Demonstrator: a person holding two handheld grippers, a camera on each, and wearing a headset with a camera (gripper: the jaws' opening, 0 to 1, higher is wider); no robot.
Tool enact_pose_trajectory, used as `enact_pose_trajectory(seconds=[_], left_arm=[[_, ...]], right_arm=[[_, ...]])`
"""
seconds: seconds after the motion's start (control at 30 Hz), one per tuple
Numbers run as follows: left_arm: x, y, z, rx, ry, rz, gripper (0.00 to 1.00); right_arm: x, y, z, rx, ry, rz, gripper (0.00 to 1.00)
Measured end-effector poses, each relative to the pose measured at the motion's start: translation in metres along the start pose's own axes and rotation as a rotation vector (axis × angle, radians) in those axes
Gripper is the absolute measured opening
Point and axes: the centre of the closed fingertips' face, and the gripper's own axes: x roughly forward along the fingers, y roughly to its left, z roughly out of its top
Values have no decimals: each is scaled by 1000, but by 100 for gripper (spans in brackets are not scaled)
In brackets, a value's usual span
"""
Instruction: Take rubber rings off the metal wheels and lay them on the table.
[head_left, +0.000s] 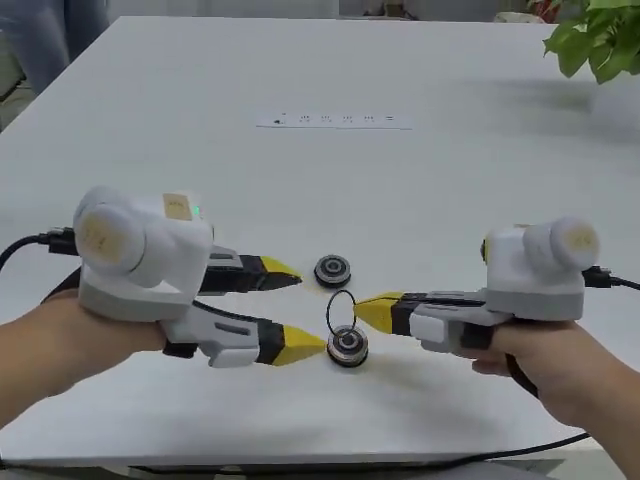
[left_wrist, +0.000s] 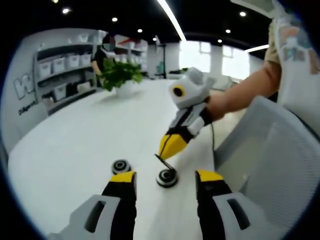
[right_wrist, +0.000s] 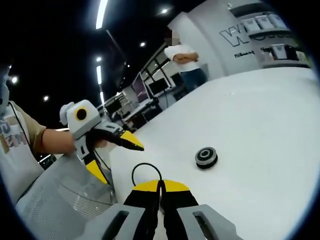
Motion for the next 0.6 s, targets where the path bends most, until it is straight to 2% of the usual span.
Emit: enact_pose_trajectory(seconds=[0.2, 0.4, 0.6], left_arm=[[-16, 6, 1, -4, -15, 31, 54], [-31, 16, -2, -29, -30, 74, 57], [-40, 18, -9, -43, -26, 95, 59]], right_arm=[[9, 5, 6, -25, 20, 9, 0], [20, 4, 10, -52, 54, 17, 0], [34, 5, 7, -73, 102, 20, 0]])
